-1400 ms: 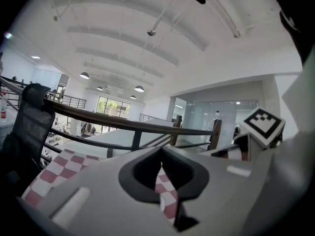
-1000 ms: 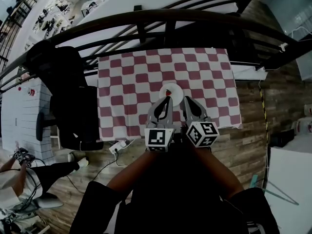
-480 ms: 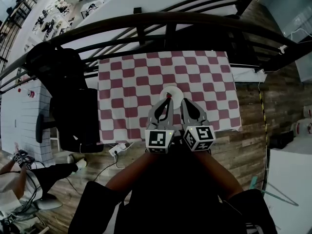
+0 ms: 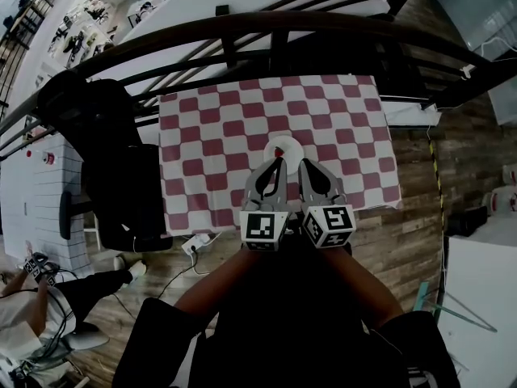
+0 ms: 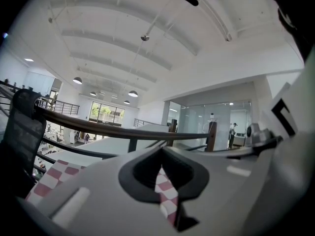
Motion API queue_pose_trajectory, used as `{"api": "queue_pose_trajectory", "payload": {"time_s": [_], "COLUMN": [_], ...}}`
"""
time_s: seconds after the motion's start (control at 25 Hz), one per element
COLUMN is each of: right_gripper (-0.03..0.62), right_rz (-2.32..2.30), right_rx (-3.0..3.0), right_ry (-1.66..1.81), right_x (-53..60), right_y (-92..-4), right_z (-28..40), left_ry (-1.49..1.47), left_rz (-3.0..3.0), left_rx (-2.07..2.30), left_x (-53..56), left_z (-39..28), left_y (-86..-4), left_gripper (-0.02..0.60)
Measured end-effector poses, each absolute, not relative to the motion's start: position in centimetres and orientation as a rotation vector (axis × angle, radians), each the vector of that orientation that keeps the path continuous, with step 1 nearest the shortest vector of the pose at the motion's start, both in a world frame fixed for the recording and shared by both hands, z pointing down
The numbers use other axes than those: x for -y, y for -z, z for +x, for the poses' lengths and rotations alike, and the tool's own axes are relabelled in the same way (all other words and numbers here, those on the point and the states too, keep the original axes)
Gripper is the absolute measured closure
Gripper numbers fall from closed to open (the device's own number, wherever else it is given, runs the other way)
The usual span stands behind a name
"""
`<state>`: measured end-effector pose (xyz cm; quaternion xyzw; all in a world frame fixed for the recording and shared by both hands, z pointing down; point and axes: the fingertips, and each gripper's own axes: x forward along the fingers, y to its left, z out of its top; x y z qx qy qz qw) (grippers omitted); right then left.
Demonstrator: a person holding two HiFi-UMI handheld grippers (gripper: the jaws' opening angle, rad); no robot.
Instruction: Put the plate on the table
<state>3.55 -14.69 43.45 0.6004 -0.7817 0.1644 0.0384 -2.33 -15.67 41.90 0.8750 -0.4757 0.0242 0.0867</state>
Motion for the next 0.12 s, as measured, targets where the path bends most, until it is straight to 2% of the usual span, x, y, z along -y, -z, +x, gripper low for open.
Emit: {"api": "queue_pose_trajectory", "payload": {"time_s": [0.12], "right_gripper": [0.599], "right_rz": [1.844], "right_rx": [2.391], "right_ry": [-0.503], "right_x": [14.51], "right_y": [-43.61], "right_z": [3.74], "left_ry": [-0.099], "left_rz": [2.611], "left_rx": [1.411], "left_x": [15.55], "left_z": [-2.09], "left_y": [-42.16], "left_gripper": [0.572]}}
